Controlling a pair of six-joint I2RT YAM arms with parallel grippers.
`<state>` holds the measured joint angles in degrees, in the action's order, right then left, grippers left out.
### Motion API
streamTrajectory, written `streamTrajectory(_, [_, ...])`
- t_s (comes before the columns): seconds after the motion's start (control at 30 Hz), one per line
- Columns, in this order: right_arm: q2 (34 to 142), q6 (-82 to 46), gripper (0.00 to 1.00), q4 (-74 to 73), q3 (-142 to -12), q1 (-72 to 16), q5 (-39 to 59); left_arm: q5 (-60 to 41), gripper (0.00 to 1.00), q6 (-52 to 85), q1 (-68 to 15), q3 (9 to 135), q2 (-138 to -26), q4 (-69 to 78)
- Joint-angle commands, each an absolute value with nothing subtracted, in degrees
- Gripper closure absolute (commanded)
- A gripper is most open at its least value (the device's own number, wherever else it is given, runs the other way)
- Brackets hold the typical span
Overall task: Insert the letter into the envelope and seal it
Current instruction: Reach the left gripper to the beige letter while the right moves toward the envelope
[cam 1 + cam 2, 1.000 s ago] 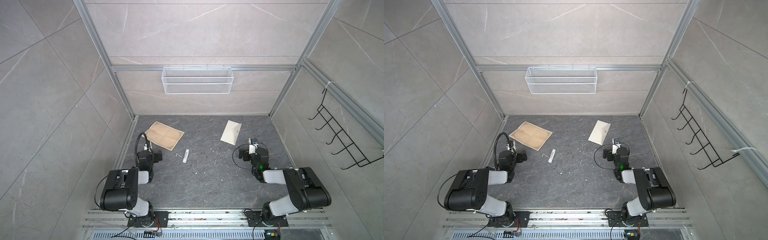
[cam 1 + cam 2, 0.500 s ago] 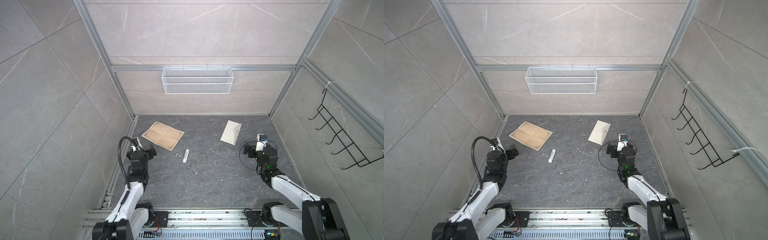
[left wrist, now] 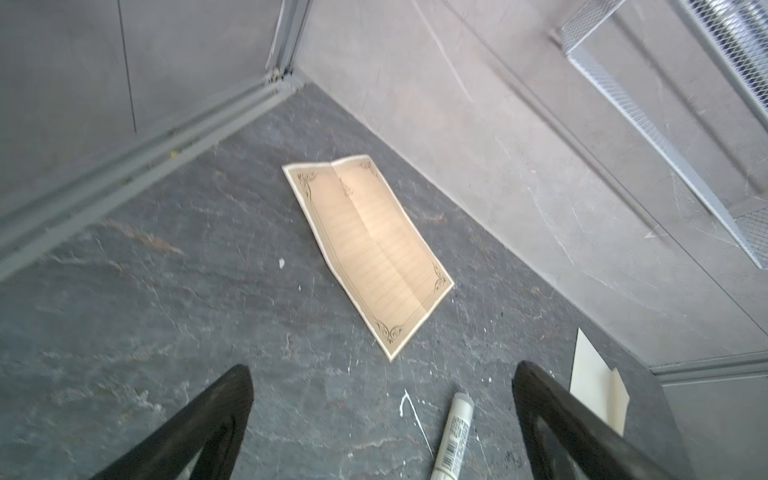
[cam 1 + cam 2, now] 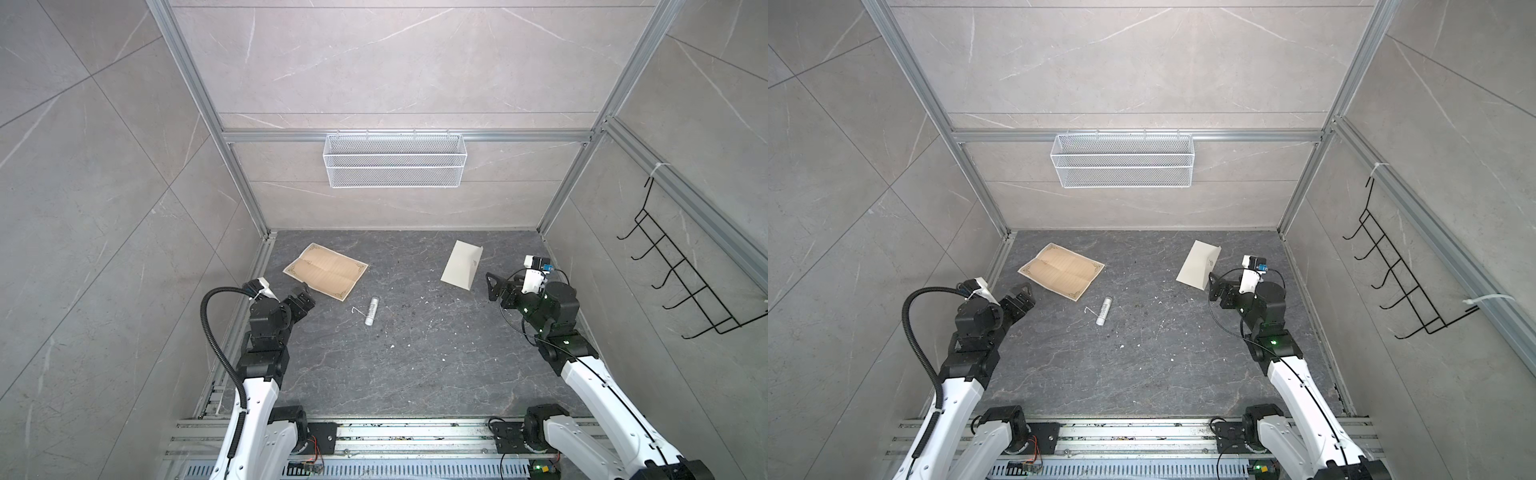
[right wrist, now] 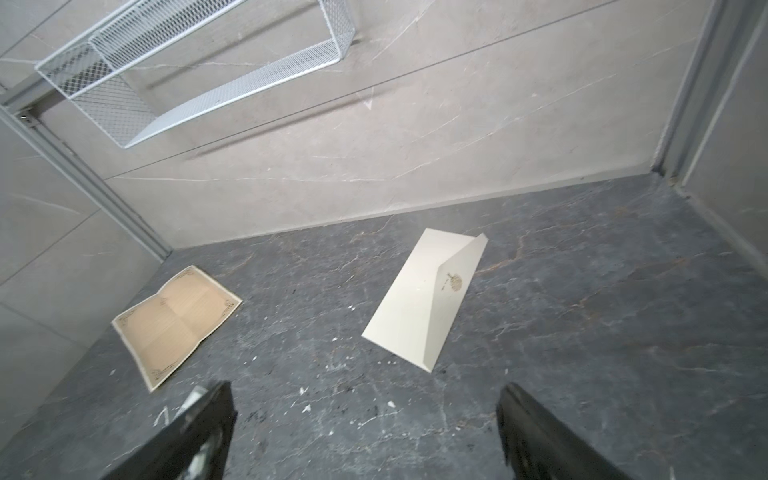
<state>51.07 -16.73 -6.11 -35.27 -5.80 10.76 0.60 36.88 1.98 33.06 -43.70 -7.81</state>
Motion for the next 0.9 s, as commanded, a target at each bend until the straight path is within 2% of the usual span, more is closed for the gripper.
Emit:
streamTrajectory(0.0, [50.1,-19.6,0.01,-1.8,-36.9,-5.7,15.8,-5.3,0.0,45.1,2.3,32.2,-46.6,-6.6])
streamTrajectory(0.33, [49.7,-18.3,0.01,-3.4,-36.0,-5.7,18.2,-8.4,0.0,55.7,3.6,33.1,-59.8,1.4])
streamTrajectory(0.53, [49.7,-19.3,0.01,-7.5,-34.2,-5.7,19.7,-16.4,0.0,60.9,8.1,34.1,-71.7,10.9])
streamTrajectory(0.7, [50.4,-19.6,0.01,-10.4,-33.3,-5.7,21.7,-24.0,0.0,60.2,11.6,38.8,-83.5,15.4])
streamTrajectory(0.87, [51.1,-19.4,0.01,-12.5,-32.2,-5.7,23.2,-25.9,0.01,57.7,14.0,42.8,-90.9,16.8])
